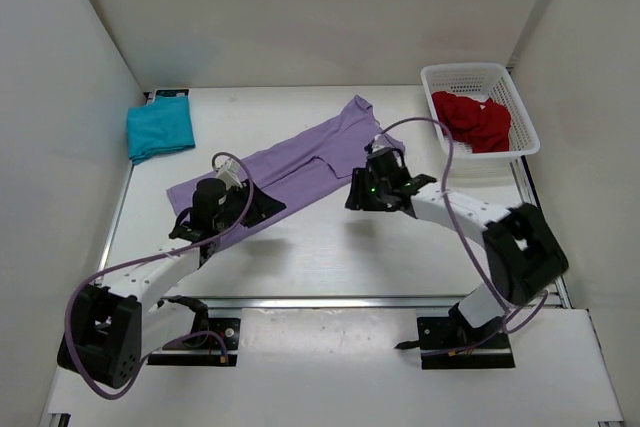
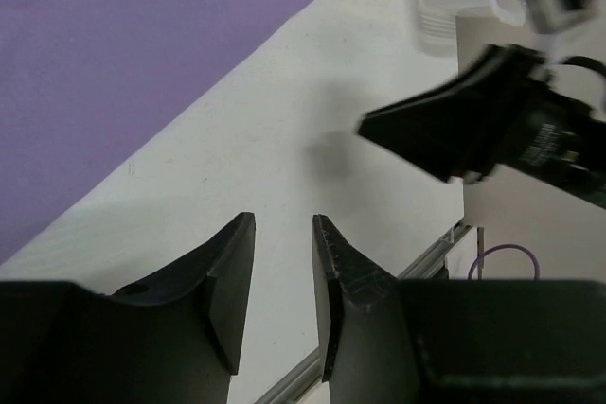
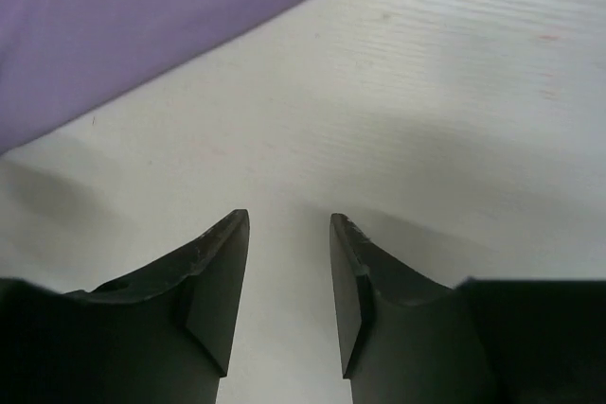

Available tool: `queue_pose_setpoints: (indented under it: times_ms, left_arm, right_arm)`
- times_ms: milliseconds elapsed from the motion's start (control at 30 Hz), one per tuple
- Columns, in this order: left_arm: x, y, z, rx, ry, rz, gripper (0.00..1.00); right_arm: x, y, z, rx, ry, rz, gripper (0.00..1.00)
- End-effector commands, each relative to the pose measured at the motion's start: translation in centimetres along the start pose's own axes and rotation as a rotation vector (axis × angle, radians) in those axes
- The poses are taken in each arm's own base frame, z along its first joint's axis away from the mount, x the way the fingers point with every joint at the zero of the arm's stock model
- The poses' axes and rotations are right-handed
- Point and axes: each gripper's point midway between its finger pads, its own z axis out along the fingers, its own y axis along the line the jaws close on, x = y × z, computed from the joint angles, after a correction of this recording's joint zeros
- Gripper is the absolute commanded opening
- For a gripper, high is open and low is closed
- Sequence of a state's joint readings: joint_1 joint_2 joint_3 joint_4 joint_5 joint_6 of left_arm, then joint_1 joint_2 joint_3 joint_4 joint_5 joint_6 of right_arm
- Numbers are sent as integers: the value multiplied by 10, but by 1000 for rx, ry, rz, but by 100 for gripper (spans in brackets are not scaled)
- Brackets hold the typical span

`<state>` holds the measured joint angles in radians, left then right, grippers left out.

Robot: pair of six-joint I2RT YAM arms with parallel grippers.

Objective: Fold and stack the t-shirts
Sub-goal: Rotate the tshirt 90 degrees

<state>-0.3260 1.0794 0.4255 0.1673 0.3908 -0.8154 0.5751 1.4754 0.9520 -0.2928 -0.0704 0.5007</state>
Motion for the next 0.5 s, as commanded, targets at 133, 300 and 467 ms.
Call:
queue_pose_setpoints:
  times_ms: [133, 300, 467]
  left_arm:
    - [-8, -24, 4, 59, -9, 57, 41]
    - [-18, -16, -1, 39, -33, 55, 41]
    - [-25, -12, 1, 22, -49, 48, 41]
  right_arm:
    - [-15, 95, 78, -293, -119, 138, 40]
    - [-4, 102, 114, -256, -76, 212, 40]
    - [16, 96, 141, -210, 15, 245, 22]
